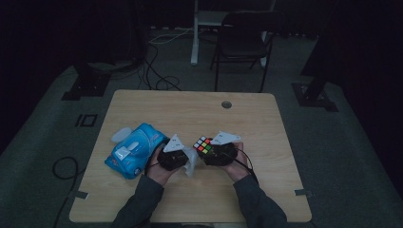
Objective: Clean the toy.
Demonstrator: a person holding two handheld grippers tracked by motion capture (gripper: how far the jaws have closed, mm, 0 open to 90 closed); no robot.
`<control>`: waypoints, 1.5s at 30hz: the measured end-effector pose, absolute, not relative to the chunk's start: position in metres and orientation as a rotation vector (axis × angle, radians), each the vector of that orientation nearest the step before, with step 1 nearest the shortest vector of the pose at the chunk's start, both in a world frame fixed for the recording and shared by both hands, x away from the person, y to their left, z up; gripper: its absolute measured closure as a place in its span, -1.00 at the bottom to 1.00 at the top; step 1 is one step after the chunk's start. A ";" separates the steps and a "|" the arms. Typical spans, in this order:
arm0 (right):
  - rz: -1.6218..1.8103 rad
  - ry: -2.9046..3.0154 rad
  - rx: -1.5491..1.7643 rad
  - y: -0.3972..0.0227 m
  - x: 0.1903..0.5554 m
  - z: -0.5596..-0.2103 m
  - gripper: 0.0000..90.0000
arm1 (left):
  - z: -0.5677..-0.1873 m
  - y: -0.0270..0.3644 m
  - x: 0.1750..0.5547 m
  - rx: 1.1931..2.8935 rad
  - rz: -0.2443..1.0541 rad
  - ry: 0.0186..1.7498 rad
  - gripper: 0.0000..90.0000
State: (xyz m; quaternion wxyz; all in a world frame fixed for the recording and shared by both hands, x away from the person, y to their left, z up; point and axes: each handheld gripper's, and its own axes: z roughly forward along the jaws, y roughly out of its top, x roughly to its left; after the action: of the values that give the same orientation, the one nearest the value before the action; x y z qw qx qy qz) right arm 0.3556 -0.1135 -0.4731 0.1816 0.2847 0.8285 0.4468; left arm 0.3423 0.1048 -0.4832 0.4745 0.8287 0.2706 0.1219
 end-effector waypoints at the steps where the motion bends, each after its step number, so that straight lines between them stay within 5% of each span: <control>1: 1.260 2.337 0.806 -0.113 0.356 -0.473 -0.24 | -0.483 0.105 0.343 2.022 0.299 0.669 0.93; 45: 1.292 2.237 1.002 -0.094 0.373 -0.467 -0.24 | -0.496 0.071 0.344 1.934 0.278 0.703 1.00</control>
State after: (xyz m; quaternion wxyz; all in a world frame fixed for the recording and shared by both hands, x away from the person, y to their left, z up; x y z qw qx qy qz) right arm 0.3728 -0.0945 -0.4671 0.1844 0.3555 0.7934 0.4584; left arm 0.3444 0.0707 -0.4960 0.5077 0.8023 0.2919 0.1155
